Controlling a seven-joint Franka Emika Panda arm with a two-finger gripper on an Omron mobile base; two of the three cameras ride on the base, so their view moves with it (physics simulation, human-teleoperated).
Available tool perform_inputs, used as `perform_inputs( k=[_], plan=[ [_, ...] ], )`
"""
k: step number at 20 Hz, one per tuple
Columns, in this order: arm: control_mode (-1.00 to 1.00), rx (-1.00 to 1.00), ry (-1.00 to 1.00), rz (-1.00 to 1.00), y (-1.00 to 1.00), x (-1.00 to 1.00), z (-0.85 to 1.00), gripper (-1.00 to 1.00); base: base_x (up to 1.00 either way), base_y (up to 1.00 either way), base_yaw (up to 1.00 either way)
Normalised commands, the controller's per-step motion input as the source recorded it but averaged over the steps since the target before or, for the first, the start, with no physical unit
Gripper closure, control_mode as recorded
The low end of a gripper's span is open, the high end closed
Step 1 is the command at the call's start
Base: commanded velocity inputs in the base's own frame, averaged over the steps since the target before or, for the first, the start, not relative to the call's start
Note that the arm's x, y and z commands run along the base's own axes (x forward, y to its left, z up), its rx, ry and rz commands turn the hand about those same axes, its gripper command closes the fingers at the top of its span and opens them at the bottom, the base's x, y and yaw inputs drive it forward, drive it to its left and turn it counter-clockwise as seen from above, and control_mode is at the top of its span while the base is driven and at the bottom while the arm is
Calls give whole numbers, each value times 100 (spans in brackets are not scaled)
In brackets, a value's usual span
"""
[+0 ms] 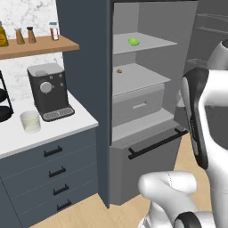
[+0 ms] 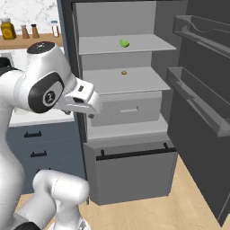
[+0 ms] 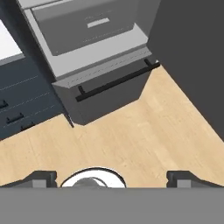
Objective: Grab a lemon wedge from the fridge and one ice cube from the ice bowl, and put them in the glass of lemonade.
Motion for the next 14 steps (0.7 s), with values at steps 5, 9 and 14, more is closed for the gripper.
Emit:
perform_inputs(
  k=[5, 9, 14],
  plan=[
    [-100, -3, -6, 4, 79, -91, 24, -100, 0, 0, 0],
    [-100, 0, -16, 3, 59, -71, 14, -100, 0, 0, 0],
    [-100, 0, -5, 1, 15, -7, 0, -100, 0, 0, 0]
  ],
)
